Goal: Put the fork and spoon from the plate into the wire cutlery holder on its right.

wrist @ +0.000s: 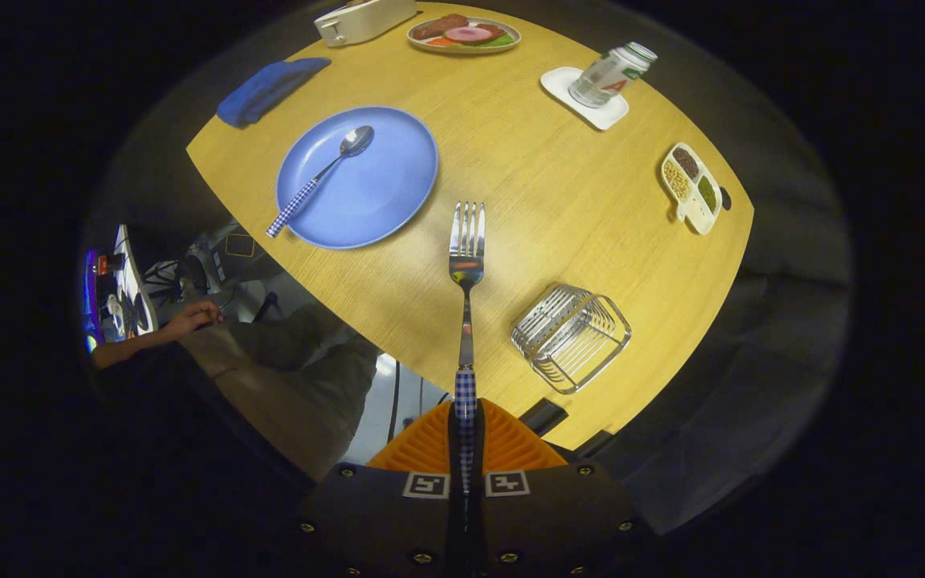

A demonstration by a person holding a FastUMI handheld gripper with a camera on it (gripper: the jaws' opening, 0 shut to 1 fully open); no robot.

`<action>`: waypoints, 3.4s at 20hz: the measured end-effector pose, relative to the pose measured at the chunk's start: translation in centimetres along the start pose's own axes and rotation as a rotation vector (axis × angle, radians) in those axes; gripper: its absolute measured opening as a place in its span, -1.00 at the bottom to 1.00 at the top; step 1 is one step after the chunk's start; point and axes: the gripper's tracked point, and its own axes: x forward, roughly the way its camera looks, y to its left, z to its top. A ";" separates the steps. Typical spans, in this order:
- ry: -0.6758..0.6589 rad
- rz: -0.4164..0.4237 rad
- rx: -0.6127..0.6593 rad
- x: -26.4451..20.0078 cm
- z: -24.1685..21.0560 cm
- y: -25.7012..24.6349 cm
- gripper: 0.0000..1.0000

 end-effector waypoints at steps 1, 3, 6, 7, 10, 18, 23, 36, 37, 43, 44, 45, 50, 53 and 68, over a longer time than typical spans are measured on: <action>0.018 0.004 0.010 -0.3 -1.0 -0.8 -0.96; 0.052 -0.001 0.030 -0.5 -2.7 -2.6 -0.96; 0.100 0.035 0.063 -0.4 -4.7 -4.3 -0.96; 0.117 0.045 0.076 -0.4 -5.2 -4.9 -0.96; 0.159 0.041 0.112 0.3 -5.7 -6.9 -0.96; 0.346 0.102 0.172 4.1 -4.8 -9.0 -0.96; 0.439 0.082 0.169 6.3 -3.3 -10.2 -0.97; 0.519 0.072 0.191 7.7 -1.0 -9.8 -0.82; 0.518 0.076 0.197 7.5 -0.8 -9.7 -0.79; 0.501 0.087 0.216 5.7 -1.1 -9.7 -0.67; 0.490 0.074 0.219 5.3 -1.3 -9.9 -0.64; 0.470 0.064 0.225 4.7 -1.2 -10.1 -0.55; 0.335 0.044 0.265 2.8 -0.6 -9.0 -0.55; 0.262 0.050 0.265 0.8 0.8 -6.5 -0.55; 0.118 0.166 0.197 2.7 7.2 11.8 -0.54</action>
